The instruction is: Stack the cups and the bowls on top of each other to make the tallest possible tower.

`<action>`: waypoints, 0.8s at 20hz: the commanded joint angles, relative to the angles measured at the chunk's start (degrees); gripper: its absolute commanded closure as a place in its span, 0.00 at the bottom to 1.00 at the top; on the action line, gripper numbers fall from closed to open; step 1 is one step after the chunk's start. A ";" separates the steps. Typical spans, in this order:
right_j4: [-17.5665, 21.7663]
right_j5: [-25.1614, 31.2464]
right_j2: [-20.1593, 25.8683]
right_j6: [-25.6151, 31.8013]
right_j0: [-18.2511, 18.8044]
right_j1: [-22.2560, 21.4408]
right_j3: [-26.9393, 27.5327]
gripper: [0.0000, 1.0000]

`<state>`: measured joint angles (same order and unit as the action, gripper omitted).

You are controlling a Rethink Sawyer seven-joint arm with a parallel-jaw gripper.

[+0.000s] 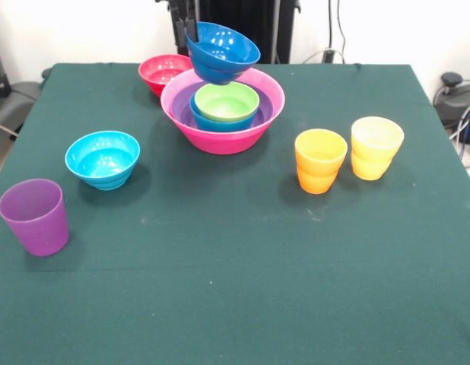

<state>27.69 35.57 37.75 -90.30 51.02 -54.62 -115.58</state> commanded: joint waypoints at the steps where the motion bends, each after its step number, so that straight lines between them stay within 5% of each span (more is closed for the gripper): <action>1: -1.71 -3.00 -3.62 -8.66 -3.18 2.86 -2.34 1.00; 16: -1.52 -9.42 -6.90 -10.65 -5.49 1.67 -6.25 1.00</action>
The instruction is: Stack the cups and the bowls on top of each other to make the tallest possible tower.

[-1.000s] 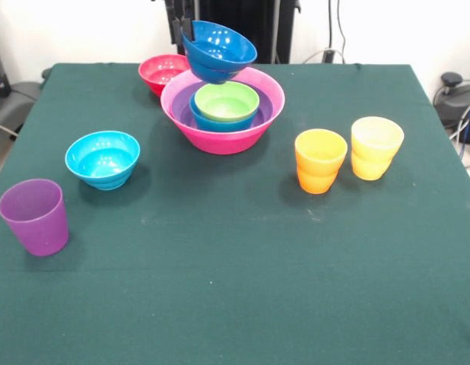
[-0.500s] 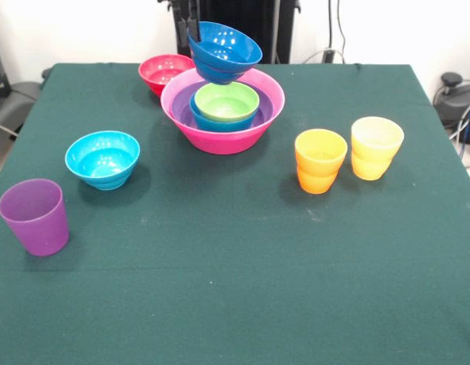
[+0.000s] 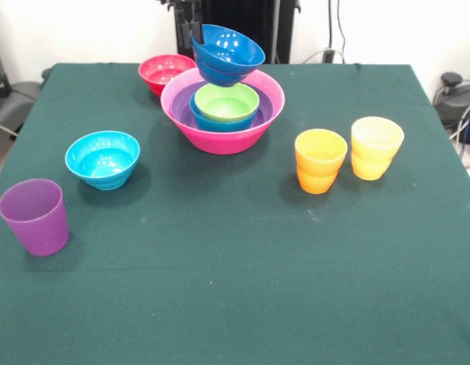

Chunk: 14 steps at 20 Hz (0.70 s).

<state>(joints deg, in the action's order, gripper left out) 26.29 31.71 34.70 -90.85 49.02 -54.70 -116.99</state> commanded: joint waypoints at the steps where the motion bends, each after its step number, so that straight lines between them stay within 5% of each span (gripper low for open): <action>1: -0.22 -5.59 -4.01 -10.00 -3.58 1.74 -4.91 1.00; 14: 0.86 -8.63 -5.78 -9.79 -3.99 2.88 -5.93 1.00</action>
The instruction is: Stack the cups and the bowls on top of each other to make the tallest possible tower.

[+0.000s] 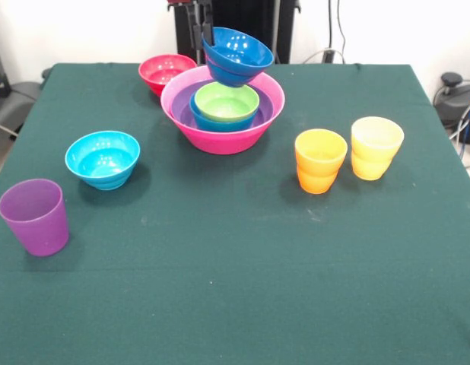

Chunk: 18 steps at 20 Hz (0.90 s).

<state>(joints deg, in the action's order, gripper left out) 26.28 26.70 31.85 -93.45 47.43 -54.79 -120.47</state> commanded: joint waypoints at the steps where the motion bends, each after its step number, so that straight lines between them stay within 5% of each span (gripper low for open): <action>1: 0.83 -3.61 -2.91 -7.01 -2.26 3.16 -2.46 1.00; 18: 4.11 -10.00 -8.21 -7.03 -4.75 8.91 -0.83 1.00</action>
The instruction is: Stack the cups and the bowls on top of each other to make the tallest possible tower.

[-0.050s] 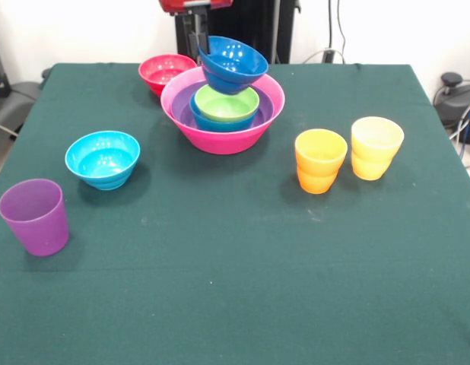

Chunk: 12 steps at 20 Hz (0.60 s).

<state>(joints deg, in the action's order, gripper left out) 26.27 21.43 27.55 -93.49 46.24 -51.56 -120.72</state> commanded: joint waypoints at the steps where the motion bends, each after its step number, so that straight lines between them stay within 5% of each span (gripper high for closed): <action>1: 4.24 -5.10 -4.38 -6.93 -3.88 6.01 -0.38 1.00; 12: 3.65 -6.41 -7.28 -5.77 -5.66 6.56 -0.41 1.00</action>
<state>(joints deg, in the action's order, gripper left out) 26.24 17.28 23.01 -93.49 43.37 -48.12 -120.70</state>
